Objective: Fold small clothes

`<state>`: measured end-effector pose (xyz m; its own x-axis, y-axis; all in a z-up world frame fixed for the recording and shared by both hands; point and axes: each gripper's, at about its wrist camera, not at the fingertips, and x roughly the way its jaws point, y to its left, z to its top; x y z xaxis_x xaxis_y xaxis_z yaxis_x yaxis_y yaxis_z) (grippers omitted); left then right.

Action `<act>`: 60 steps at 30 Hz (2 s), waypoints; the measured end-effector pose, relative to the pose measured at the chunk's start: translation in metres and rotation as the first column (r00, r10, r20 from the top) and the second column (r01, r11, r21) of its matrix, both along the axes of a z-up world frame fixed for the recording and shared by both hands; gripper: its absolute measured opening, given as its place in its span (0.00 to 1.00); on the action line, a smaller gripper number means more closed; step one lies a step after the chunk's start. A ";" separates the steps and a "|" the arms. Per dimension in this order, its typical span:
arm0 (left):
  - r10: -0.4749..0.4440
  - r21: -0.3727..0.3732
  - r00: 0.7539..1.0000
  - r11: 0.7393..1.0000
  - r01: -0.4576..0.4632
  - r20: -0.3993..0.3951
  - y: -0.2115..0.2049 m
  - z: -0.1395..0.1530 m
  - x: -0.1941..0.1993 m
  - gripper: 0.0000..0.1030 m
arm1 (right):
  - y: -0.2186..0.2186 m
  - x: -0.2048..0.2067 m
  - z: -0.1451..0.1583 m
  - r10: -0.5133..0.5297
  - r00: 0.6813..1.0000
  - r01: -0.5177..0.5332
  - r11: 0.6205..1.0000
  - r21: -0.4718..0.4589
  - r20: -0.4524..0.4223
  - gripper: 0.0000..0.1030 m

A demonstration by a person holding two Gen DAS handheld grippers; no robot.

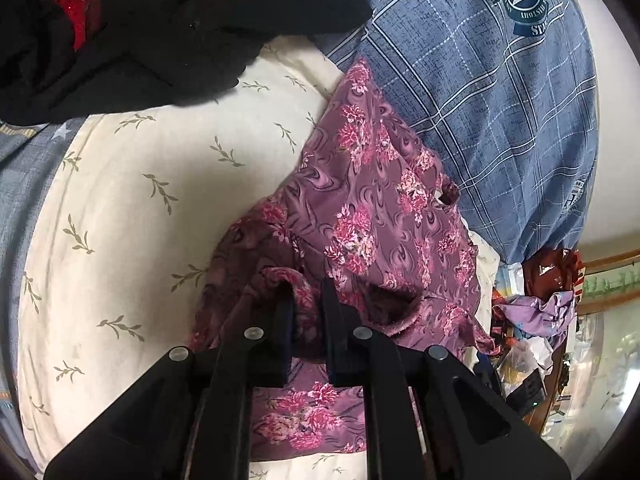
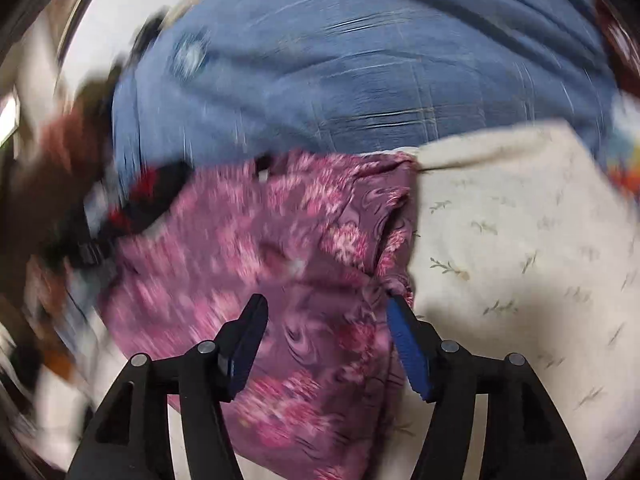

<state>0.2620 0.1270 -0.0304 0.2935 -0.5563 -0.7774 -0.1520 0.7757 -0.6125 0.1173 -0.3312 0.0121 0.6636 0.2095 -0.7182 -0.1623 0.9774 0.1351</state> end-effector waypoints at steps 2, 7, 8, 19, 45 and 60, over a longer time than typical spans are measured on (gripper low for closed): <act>0.008 -0.008 1.000 1.000 -0.008 -0.012 0.000 -0.001 0.002 0.09 | 0.012 0.013 -0.007 0.025 1.000 -0.027 0.994 -0.106 -0.015 0.63; -0.004 -0.063 1.000 0.998 0.003 -0.022 0.007 0.003 0.014 0.34 | 0.013 0.045 -0.015 0.038 0.998 -0.041 0.995 -0.086 -0.042 0.62; 0.000 -0.039 1.000 0.999 0.000 0.007 0.010 0.010 0.015 0.45 | 0.012 0.048 -0.014 0.035 0.999 -0.038 0.998 -0.059 -0.042 0.62; -0.267 0.188 0.954 0.953 0.239 0.138 -0.008 0.018 -0.001 0.80 | -0.001 0.060 -0.019 -0.019 0.996 0.026 0.995 0.095 -0.082 0.62; -0.129 0.433 0.933 0.901 -0.032 0.336 -0.045 0.066 0.062 0.05 | -0.050 0.086 0.038 -0.196 0.977 0.163 0.937 0.309 0.078 0.05; 0.090 0.338 0.992 0.934 -0.116 0.090 -0.016 -0.015 0.143 0.13 | -0.076 0.157 -0.035 -0.349 0.925 0.378 0.889 0.258 -0.150 0.13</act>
<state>0.4046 0.1115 -0.0455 0.3969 -0.2245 -0.8900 -0.2077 0.9225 -0.3254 0.2743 -0.4072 -0.0233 0.6615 0.1664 -0.7312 0.2248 0.8862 0.4051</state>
